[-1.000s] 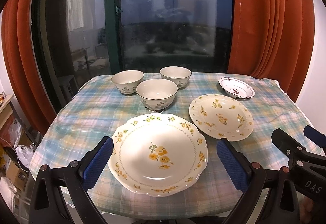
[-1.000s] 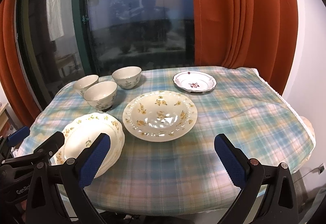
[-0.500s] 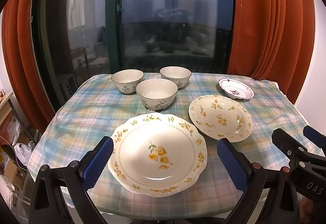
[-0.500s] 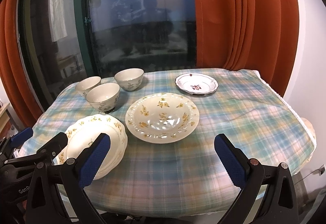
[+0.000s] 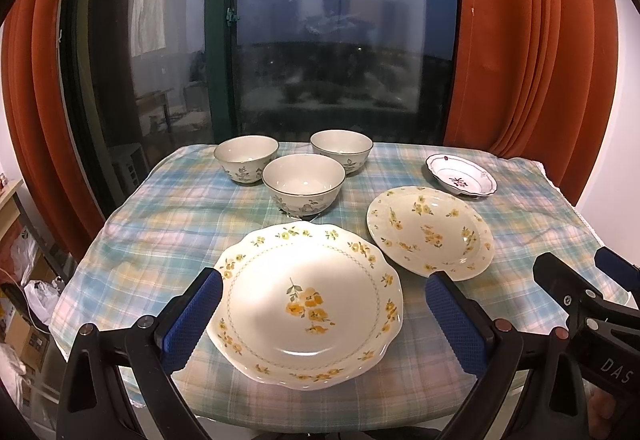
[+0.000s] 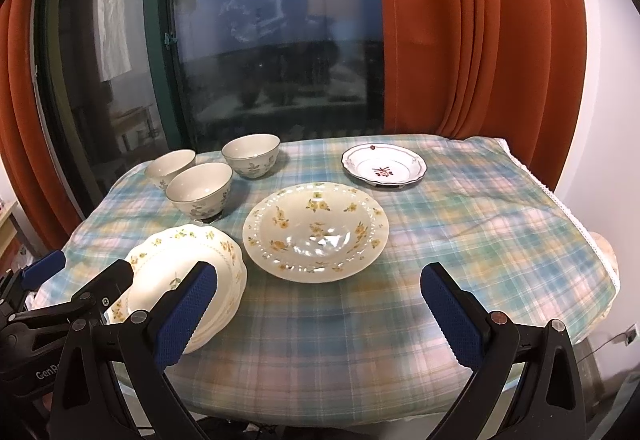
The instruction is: Organize plates and bowls
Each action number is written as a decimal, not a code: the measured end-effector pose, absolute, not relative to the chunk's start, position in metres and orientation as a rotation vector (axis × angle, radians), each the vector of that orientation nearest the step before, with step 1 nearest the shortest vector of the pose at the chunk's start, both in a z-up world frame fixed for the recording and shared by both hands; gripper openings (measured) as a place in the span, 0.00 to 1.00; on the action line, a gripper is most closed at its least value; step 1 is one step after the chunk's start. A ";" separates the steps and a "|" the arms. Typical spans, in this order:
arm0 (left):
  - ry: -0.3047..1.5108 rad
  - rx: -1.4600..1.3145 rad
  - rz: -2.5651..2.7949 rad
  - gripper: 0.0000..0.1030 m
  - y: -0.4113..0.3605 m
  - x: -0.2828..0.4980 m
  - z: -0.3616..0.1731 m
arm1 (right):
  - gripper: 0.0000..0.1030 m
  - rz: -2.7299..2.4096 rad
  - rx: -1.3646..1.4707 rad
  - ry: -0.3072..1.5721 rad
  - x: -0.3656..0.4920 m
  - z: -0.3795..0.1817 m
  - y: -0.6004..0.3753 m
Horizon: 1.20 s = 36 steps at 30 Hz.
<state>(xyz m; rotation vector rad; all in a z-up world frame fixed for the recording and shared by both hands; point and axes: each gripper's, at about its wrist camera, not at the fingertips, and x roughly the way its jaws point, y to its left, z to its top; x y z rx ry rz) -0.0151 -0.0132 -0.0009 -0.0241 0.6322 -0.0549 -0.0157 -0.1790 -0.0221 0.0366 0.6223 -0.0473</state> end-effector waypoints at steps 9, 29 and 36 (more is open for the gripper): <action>0.635 -0.026 -0.056 0.99 -0.012 -0.015 -0.001 | 1.00 -0.050 0.034 0.621 -0.015 -0.022 -0.180; 0.664 -0.027 -0.078 0.99 -0.003 -0.004 -0.006 | 1.00 -0.073 0.029 0.624 -0.013 -0.022 -0.179; 0.697 -0.017 -0.060 0.97 0.017 0.012 -0.008 | 1.00 -0.074 0.036 0.656 0.003 -0.026 -0.164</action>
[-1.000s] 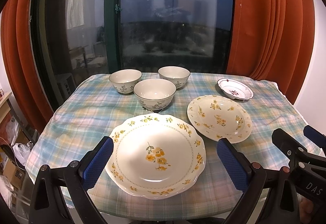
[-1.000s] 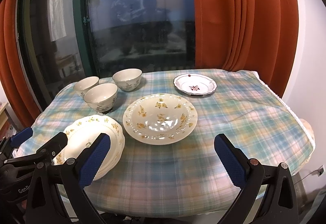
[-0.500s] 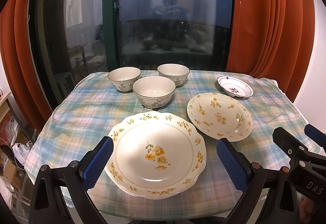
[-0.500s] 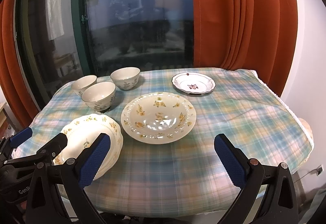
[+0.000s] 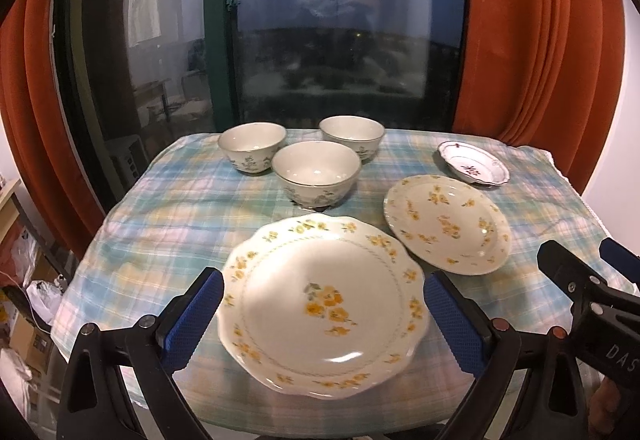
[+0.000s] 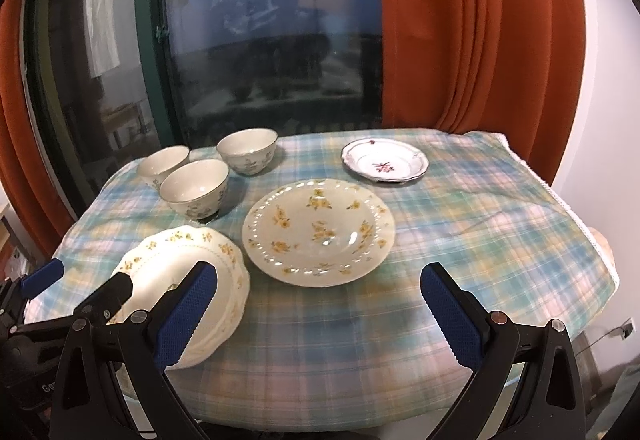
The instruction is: Organize plates and bowls
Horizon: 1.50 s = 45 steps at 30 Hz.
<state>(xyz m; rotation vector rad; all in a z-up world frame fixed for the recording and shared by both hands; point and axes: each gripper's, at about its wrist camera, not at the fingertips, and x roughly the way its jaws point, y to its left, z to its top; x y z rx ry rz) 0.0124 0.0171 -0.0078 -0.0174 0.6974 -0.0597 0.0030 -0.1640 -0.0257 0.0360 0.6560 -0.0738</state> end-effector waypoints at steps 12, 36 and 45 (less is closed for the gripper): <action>0.855 -0.013 -0.060 0.93 0.068 0.076 -0.026 | 0.98 -0.070 0.036 0.780 0.063 -0.040 -0.108; 1.193 -0.043 -0.147 0.71 0.084 0.135 -0.122 | 0.84 -0.139 0.091 1.153 0.128 -0.144 -0.074; 1.228 -0.005 -0.223 0.71 0.080 0.141 -0.124 | 0.69 -0.140 0.110 1.191 0.134 -0.152 -0.070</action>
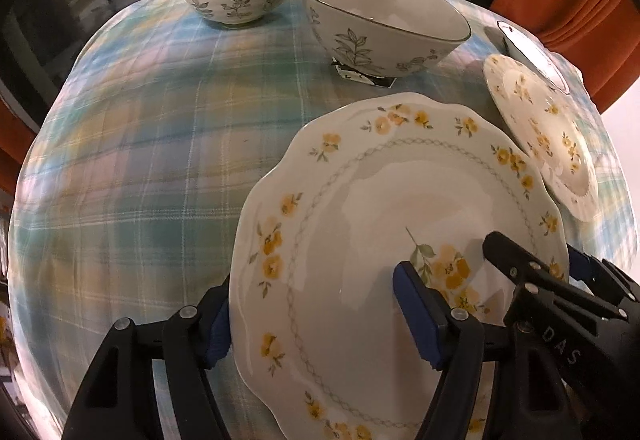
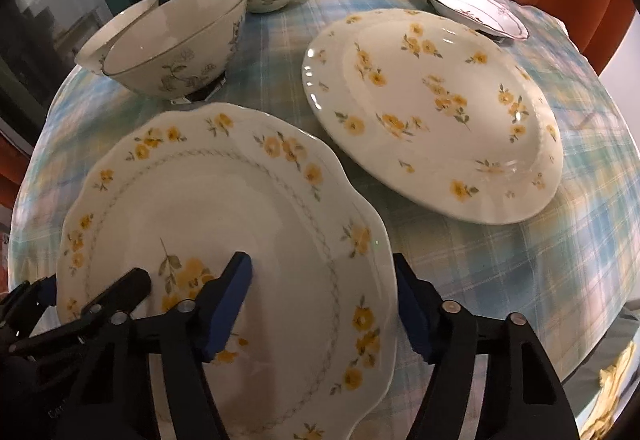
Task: Organize plates and bowls
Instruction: 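Lift and carry the scalloped plate across the tablecloth with both tools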
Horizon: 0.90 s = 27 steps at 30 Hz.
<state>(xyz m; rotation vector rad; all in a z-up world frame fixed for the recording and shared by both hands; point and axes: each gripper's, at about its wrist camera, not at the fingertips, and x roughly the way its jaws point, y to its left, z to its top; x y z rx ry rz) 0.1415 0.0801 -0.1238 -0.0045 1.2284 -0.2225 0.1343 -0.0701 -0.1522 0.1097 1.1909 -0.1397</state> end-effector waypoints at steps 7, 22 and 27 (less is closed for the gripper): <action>1.237 0.006 -0.244 0.70 0.078 0.144 -0.126 | 0.68 -0.152 0.113 1.203 0.137 -0.152 -0.067; 1.208 -0.022 -0.256 0.71 0.074 0.131 -0.089 | 0.68 -0.158 0.086 1.174 0.133 -0.117 -0.073; 1.153 -0.024 -0.254 0.71 0.058 0.129 -0.077 | 0.68 -0.153 0.096 1.138 0.127 -0.100 -0.082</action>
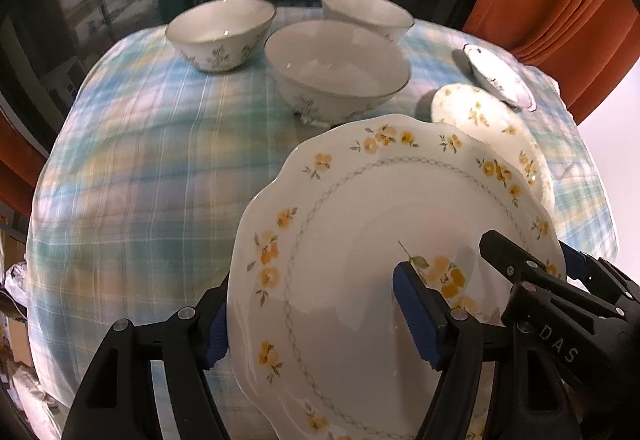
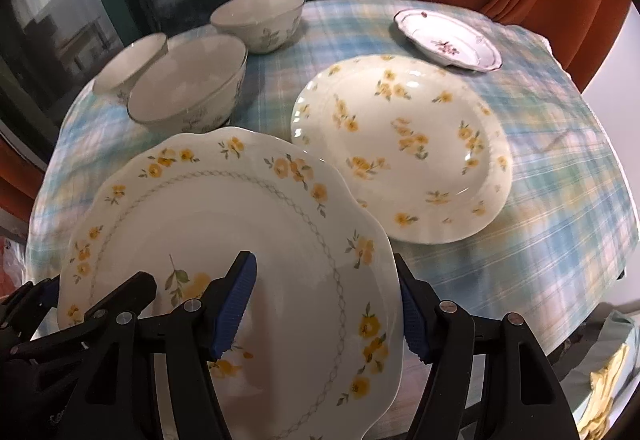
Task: Organize plates and bowls
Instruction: 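Lift and carry the scalloped plate across the tablecloth with both tools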
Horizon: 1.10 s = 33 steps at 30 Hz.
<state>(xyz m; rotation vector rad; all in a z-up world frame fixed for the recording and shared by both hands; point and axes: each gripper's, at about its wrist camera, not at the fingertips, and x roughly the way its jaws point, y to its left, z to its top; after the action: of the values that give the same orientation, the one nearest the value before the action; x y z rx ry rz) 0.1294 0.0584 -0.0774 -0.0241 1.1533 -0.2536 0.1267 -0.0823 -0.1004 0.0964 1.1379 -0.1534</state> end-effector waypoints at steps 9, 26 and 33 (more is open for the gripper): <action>1.115 -0.012 -0.242 0.70 0.014 0.126 -0.070 | 0.68 -0.139 0.120 1.100 0.118 -0.095 -0.124; 1.091 0.016 -0.250 0.71 -0.112 0.130 -0.061 | 0.68 -0.151 0.124 1.068 0.115 -0.075 -0.252; 1.100 0.014 -0.247 0.70 -0.164 0.133 -0.066 | 0.68 -0.158 0.126 1.078 0.116 -0.079 -0.301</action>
<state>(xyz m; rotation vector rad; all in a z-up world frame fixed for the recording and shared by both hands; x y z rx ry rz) 0.1331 -0.1637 -0.0659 0.0136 1.0997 -0.2471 0.1157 -0.3008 -0.0786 0.1257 1.0782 -0.1577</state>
